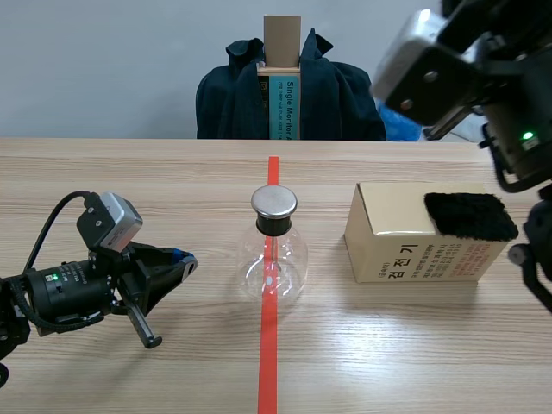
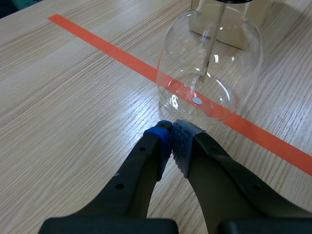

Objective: Do the electroscope experiment.
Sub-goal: 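Bring the plate to the electroscope and point at the metal foil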

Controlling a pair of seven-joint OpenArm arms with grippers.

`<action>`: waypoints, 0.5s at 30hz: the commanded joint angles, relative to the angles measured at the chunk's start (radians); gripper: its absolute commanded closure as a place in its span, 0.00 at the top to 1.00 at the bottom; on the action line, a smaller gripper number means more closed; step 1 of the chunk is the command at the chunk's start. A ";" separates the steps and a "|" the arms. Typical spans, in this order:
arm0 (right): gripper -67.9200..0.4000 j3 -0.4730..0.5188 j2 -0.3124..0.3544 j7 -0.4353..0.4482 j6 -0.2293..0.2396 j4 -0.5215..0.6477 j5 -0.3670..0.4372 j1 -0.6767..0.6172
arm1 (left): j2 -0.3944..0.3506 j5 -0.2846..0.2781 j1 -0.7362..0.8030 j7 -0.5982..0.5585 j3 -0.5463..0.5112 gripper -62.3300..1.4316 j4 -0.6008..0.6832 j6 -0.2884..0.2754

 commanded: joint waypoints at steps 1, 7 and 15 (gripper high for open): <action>0.02 -0.023 0.006 -0.005 -0.009 -0.020 -0.011 0.017 | 0.016 0.002 -0.006 -0.020 -0.008 0.07 0.011 0.002; 0.02 -0.158 0.008 -0.004 0.010 -0.113 -0.072 0.025 | 0.022 0.014 -0.006 -0.020 -0.008 0.07 0.011 0.002; 0.02 -0.267 0.008 0.029 0.014 -0.233 -0.091 0.025 | 0.021 0.018 -0.006 -0.021 -0.008 0.07 0.011 0.002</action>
